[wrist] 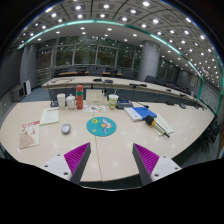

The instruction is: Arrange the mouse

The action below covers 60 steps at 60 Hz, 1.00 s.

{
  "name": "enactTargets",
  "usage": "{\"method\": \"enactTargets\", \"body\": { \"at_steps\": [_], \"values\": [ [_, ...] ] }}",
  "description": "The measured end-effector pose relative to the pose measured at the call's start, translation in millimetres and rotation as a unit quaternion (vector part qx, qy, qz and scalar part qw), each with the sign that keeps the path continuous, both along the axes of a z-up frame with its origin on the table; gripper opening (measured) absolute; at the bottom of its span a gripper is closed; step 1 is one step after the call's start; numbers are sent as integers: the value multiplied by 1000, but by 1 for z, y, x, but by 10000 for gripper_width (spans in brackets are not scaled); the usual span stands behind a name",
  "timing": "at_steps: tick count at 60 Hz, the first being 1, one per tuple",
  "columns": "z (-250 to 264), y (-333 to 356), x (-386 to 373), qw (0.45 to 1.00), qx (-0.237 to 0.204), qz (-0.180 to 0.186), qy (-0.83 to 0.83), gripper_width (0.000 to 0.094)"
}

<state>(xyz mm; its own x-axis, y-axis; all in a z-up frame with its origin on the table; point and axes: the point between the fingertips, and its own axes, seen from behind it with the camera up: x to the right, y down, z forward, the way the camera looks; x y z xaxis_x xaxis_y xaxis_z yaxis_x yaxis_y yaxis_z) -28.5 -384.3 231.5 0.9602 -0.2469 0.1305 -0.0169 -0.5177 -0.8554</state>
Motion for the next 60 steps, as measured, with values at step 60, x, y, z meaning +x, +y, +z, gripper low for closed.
{"method": "enactTargets", "body": {
  "at_steps": [60],
  "values": [
    [-239, 351, -217, 986, -72, 123, 81, 659]
  ]
}}
